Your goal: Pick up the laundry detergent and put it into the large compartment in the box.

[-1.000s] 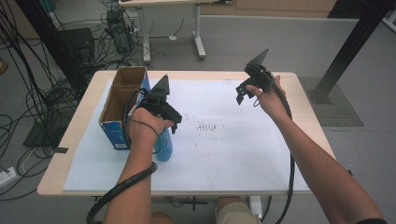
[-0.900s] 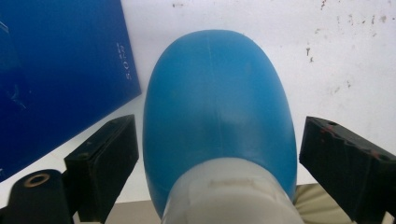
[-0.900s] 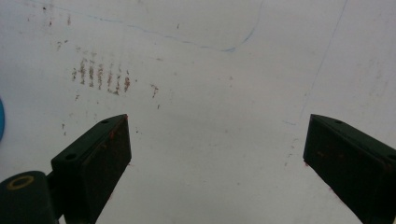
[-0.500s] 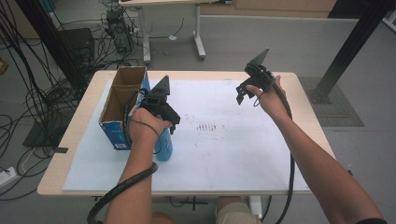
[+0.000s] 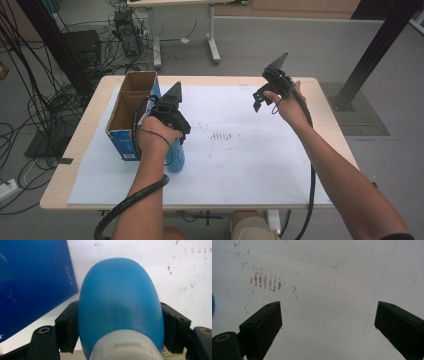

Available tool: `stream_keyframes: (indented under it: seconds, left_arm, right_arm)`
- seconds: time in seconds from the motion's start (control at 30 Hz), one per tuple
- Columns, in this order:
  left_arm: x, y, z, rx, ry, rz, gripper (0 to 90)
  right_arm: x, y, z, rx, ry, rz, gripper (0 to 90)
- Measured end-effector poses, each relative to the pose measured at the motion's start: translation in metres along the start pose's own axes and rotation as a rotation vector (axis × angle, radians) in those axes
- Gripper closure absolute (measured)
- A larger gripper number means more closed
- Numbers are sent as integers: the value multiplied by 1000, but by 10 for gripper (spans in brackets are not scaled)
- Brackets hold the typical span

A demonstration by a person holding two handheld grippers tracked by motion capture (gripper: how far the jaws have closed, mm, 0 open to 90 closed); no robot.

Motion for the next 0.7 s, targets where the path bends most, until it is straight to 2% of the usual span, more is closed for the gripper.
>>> stream_keyframes:
  seconds: [0.2, 0.7]
  left_arm:
    - [-1, 0, -1, -4, 1, -1, 357]
    - [0, 0, -3, -9, 2, -8, 365]
  right_arm:
    - [0, -1, -1, 0, -1, 1, 73]
    - [0, -1, 0, 1, -1, -1, 72]
Point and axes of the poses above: each handheld gripper's, and its own axes: y roughly backward along the jaws, x roughly out of its top, z roughly to its right, the point moved 8 cm from there along -y, roughly forward along the jaws, and after that the axes turned 11 degrees about x, right-handed, at the moved point
